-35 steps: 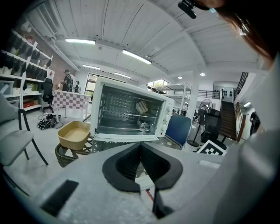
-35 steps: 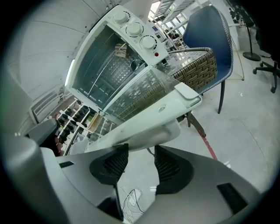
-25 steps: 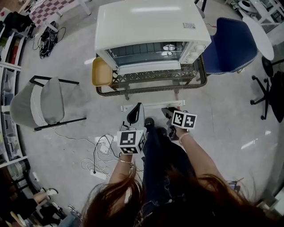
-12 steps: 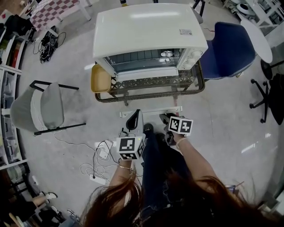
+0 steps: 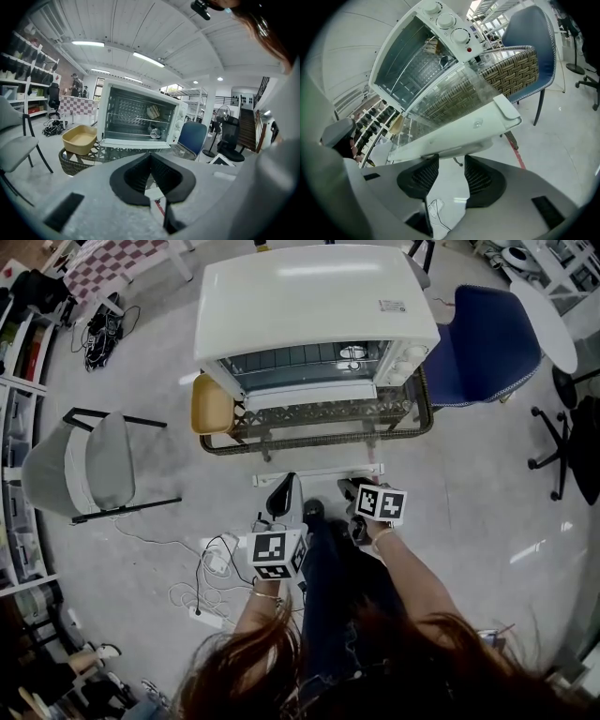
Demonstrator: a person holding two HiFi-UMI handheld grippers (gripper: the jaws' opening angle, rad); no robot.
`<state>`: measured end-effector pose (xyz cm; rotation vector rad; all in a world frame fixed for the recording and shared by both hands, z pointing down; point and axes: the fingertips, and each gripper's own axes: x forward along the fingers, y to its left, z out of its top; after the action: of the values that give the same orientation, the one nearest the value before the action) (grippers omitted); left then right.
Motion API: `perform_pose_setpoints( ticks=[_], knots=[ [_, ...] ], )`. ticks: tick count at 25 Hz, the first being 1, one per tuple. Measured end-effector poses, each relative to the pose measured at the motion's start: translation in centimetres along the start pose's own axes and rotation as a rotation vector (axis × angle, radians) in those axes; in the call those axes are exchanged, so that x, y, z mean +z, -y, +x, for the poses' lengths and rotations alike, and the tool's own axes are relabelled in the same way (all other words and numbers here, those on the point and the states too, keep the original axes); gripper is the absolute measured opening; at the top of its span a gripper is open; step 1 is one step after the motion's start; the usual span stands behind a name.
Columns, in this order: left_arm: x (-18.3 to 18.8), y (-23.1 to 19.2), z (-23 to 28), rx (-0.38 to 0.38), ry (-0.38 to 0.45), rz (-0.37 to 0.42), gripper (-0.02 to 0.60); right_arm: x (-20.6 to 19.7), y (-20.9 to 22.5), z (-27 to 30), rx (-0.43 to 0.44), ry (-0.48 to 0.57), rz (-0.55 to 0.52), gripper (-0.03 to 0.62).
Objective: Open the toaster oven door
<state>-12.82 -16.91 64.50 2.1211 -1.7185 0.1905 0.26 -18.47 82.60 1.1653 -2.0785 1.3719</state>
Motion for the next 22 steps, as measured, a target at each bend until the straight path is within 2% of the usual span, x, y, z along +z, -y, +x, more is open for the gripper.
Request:
perform_pose_setpoints(
  ticks=[16,22],
  knots=[
    [0.2,0.0,-0.3,0.031,-0.028,0.008,0.014,-1.1,0.8,-1.5,-0.011,-0.011,0.017,0.137],
    [0.9,0.9,-0.6,0.028,-0.036,0.018,0.014,-1.4,-0.2,-3.7,0.003,-0.030,-0.058,0.120]
  ],
)
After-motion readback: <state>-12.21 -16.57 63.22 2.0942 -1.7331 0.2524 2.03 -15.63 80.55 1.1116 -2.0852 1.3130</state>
